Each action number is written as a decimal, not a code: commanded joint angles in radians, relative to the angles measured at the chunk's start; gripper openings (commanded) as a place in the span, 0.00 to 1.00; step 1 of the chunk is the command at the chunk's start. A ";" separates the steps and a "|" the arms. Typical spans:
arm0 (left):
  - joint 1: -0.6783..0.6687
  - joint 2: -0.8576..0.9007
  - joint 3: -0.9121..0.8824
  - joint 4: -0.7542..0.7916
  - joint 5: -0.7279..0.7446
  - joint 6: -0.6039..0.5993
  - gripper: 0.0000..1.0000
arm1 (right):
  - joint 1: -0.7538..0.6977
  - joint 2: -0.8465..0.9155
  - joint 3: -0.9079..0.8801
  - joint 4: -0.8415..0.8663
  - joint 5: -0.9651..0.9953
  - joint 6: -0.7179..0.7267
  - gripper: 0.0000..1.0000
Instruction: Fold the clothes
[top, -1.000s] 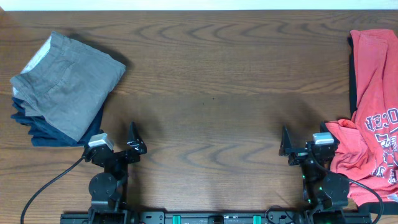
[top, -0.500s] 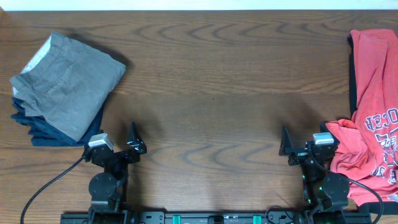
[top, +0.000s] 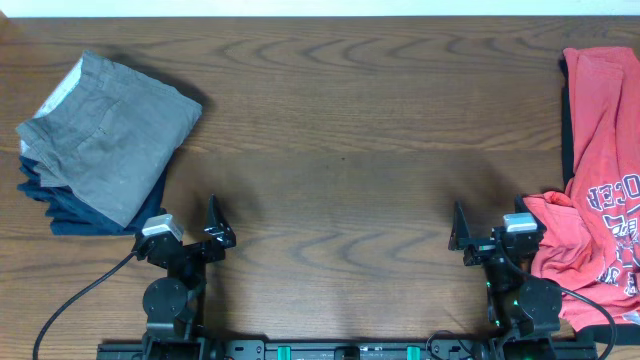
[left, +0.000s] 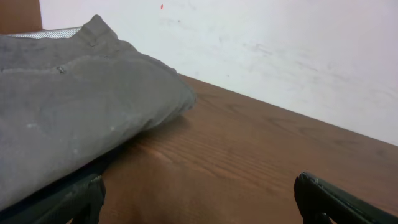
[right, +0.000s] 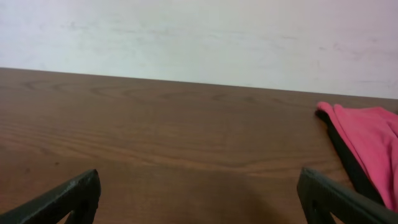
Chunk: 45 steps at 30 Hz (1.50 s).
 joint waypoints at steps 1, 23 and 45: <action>0.005 0.003 -0.034 -0.013 -0.001 0.016 0.98 | -0.012 -0.002 -0.001 -0.005 -0.005 0.032 0.99; 0.005 0.381 0.427 -0.523 0.143 0.016 0.98 | -0.013 0.441 0.395 -0.396 0.100 0.167 0.99; 0.005 0.720 0.738 -0.805 0.186 0.017 0.98 | -0.212 1.354 0.685 -0.507 0.460 0.393 0.97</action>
